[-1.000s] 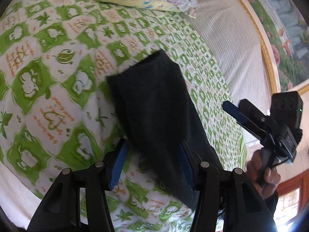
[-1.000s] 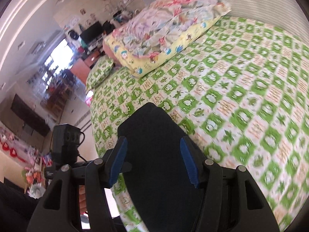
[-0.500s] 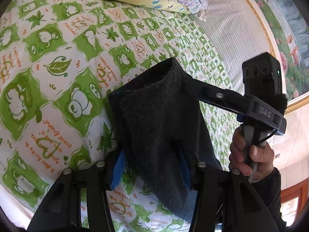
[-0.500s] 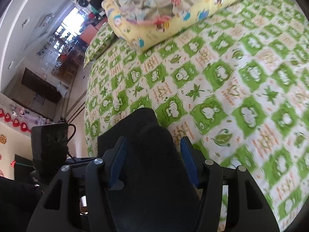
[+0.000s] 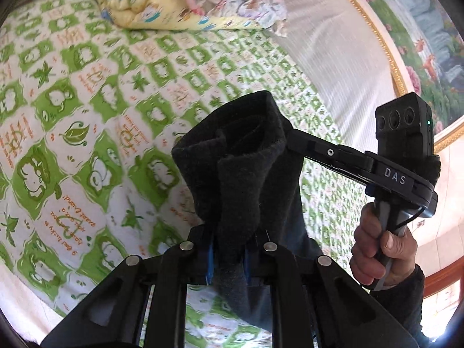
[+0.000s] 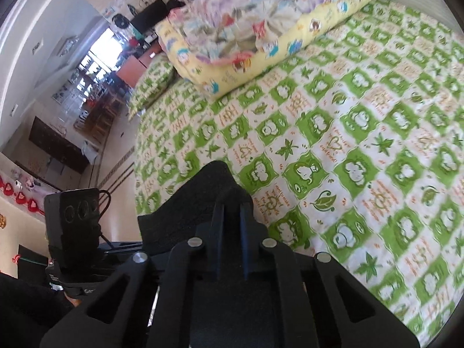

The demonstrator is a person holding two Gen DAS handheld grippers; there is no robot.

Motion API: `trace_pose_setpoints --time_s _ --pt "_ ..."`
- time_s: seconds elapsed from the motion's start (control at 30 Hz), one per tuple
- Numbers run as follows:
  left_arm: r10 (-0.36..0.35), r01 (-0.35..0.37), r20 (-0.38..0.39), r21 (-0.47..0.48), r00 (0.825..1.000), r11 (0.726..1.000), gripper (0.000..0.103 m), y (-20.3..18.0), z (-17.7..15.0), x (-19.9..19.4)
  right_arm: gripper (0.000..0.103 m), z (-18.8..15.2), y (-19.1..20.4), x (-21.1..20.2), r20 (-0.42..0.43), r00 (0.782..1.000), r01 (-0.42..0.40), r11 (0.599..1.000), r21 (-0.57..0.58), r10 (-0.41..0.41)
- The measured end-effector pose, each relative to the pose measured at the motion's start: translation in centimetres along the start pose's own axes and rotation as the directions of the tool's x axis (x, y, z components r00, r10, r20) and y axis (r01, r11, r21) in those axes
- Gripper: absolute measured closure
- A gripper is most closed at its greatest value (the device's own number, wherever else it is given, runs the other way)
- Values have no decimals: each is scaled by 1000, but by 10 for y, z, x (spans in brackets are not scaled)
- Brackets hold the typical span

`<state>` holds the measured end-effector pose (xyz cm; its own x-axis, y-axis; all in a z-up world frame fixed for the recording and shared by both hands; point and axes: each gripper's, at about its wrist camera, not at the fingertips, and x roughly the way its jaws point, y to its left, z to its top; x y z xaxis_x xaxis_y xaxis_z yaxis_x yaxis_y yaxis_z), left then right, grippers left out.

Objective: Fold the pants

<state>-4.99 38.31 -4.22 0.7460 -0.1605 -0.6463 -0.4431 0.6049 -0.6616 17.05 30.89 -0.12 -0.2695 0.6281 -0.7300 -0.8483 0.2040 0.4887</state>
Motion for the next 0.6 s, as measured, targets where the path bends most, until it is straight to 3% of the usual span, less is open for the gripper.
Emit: trace_pose_setpoints --time_s 0.33,0.6 --pt "-33 32 20 52 999 998 90 -32 -7 -18 95 -18 18 -43 96 995 4 1000 3 -4" --pt "-77 74 18 138 997 988 90 -74 -18 -25 96 -48 23 -90 200 980 -1 999 38 -6"
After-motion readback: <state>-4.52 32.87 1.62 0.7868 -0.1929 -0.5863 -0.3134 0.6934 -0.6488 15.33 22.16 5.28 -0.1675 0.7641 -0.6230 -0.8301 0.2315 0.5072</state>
